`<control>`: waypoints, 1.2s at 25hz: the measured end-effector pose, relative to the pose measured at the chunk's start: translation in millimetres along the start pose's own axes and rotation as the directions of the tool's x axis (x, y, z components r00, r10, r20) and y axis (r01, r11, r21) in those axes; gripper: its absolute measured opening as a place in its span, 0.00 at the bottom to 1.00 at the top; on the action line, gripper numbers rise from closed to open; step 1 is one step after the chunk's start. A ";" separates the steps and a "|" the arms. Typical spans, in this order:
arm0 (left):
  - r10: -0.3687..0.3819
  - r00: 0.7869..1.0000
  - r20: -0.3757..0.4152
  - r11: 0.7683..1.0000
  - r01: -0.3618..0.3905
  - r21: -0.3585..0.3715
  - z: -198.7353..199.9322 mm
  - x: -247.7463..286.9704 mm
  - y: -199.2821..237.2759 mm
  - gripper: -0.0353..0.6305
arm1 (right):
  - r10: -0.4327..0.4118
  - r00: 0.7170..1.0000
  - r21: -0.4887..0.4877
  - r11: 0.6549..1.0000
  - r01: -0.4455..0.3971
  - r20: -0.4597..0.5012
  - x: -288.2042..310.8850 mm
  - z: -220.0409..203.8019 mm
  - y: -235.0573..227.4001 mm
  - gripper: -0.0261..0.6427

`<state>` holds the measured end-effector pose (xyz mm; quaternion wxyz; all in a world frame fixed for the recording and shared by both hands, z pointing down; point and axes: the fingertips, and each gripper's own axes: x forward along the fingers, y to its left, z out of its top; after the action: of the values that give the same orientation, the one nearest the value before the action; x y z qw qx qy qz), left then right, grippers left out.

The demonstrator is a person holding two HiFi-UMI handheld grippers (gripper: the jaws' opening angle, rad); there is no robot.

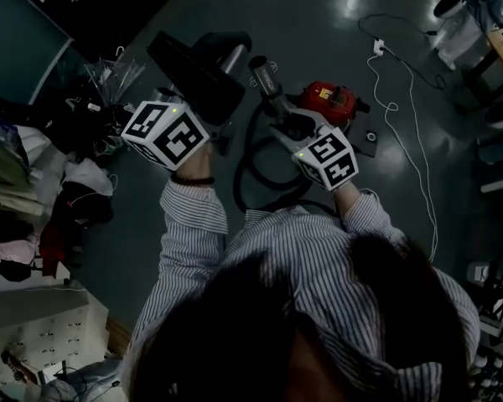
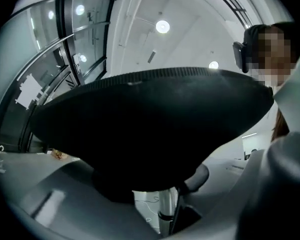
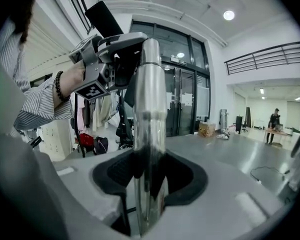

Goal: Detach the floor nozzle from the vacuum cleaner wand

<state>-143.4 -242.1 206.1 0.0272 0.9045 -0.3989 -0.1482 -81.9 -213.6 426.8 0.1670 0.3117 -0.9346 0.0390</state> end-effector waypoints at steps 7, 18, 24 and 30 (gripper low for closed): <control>0.046 0.998 -0.049 0.997 -0.043 0.066 -6.8 0.1 5.2 0.32 | 0.002 1.000 0.001 1.000 -0.002 -0.010 3.0 -5.3 -0.3 0.28; 0.094 0.988 -0.122 0.993 -0.084 0.086 -28.5 -4.9 21.1 0.32 | -0.004 1.000 0.010 1.000 0.004 -0.001 6.7 1.8 -4.9 0.28; 0.107 0.986 -0.125 0.992 -0.097 0.080 -29.2 -5.7 28.5 0.32 | 0.004 1.000 0.005 1.000 -0.004 -0.011 9.8 2.2 -3.6 0.28; 0.112 0.987 -0.118 0.992 -0.104 0.070 -29.9 -6.1 33.6 0.32 | 0.016 1.000 0.004 1.000 -0.016 -0.011 10.7 1.7 -5.0 0.28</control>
<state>-162.6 -262.5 241.8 0.0305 0.8893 -0.4494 -0.0785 -87.4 -224.0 428.7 0.1711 0.3044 -0.9360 0.0436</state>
